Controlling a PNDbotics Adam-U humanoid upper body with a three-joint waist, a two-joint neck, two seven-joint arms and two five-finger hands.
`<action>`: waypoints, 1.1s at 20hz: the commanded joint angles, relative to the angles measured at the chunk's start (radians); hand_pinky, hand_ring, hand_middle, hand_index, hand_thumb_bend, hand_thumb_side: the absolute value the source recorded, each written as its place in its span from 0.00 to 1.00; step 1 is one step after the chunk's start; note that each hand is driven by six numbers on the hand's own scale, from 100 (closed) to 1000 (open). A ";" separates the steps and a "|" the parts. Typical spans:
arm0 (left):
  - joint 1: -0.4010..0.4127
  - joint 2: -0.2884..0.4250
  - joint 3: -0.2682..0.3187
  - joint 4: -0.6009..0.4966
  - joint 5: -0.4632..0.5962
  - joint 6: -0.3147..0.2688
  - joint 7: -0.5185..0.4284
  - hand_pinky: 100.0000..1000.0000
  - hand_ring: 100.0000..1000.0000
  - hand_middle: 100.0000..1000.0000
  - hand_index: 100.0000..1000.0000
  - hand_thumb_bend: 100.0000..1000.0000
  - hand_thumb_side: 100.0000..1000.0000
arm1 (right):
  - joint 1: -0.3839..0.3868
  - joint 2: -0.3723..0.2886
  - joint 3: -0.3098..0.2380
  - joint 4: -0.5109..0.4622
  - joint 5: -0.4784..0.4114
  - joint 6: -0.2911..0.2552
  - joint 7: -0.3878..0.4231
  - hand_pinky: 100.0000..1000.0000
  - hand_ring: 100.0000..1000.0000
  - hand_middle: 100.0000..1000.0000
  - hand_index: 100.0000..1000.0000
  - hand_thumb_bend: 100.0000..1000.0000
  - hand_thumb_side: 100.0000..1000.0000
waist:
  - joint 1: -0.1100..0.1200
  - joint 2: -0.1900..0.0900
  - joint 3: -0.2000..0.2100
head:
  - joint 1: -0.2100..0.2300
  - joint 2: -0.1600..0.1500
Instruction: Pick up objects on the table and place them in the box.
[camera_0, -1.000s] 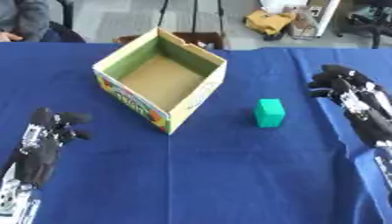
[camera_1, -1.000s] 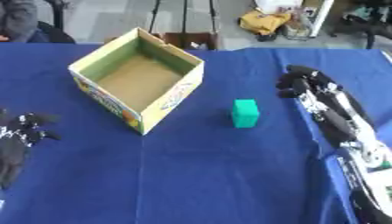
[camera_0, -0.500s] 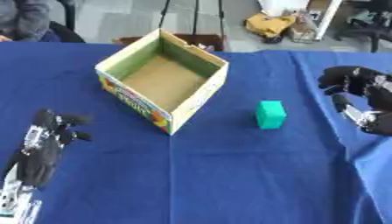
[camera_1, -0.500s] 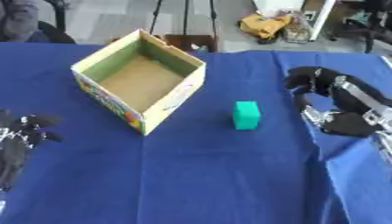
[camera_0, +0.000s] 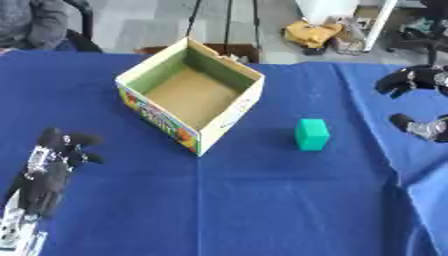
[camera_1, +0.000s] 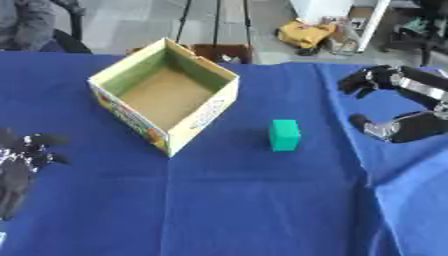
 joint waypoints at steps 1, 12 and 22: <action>-0.007 0.026 -0.005 -0.011 -0.002 -0.002 -0.006 0.57 0.79 0.56 0.60 0.35 1.00 | -0.042 -0.047 0.008 0.042 0.055 -0.030 0.008 0.72 0.80 0.79 0.89 0.23 0.27 | -0.001 -0.018 0.004 | -0.005 0.005; -0.008 0.031 -0.013 -0.010 -0.003 -0.003 -0.014 0.57 0.79 0.56 0.60 0.34 1.00 | -0.178 0.011 0.069 0.172 0.303 -0.124 0.000 0.70 0.82 0.81 0.88 0.51 0.37 | -0.004 -0.019 0.029 | -0.020 0.007; -0.012 0.031 -0.017 -0.011 -0.003 -0.004 -0.018 0.57 0.79 0.56 0.60 0.34 1.00 | -0.249 0.086 0.102 0.288 0.423 -0.165 -0.007 0.71 0.82 0.80 0.88 0.46 0.39 | -0.004 -0.018 0.051 | -0.031 0.005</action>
